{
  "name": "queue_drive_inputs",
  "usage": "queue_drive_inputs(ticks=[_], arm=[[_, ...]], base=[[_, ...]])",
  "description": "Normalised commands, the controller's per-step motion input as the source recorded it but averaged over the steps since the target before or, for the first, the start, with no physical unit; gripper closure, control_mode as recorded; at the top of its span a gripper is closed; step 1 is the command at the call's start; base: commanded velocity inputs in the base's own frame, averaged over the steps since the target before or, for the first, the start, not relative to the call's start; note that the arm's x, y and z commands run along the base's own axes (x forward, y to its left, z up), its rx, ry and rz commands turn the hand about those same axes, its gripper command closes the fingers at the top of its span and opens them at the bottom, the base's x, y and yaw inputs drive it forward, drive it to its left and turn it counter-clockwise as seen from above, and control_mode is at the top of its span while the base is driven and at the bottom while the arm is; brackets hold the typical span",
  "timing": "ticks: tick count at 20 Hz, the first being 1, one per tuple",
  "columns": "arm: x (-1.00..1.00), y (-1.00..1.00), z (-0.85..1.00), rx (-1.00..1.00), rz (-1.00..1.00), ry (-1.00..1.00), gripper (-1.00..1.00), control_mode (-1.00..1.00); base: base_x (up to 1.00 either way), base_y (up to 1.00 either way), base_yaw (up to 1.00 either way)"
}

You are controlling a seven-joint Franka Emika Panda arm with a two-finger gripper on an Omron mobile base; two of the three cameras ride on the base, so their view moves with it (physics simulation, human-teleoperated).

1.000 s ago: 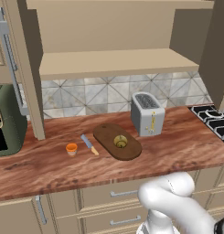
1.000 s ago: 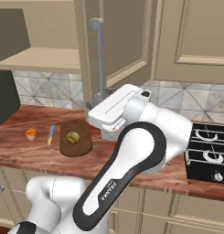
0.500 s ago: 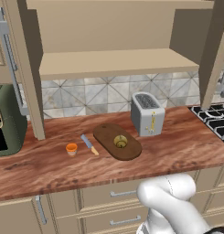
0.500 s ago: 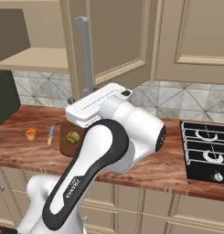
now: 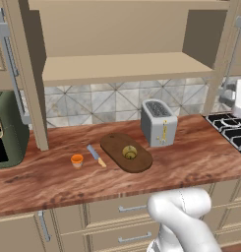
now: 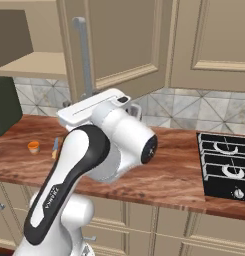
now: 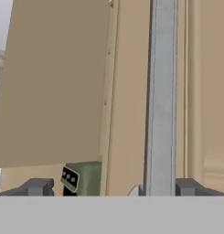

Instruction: Pick the bread, place it on the cutting board, pick the jam, place it on the counter, and close the cabinet.

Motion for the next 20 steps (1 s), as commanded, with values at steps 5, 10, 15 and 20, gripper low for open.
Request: queue_drive_inputs(ticks=[5, 10, 15, 20], arm=[[0.25, 0.26, 0.0, 0.0, -0.1, 0.0, -1.0, -1.0], [0.32, 0.17, 0.0, 0.0, -0.1, 0.0, -1.0, -1.0], [0.41, 0.06, 0.0, 0.0, -0.08, 0.0, -1.0, -1.0], [0.4, 0.07, 0.0, 0.0, -0.08, 0.0, -1.0, -1.0]], base=[[0.0, 0.0, 0.0], [0.0, 0.0, 0.0], [0.0, 0.0, 0.0], [0.0, 0.0, 0.0]])
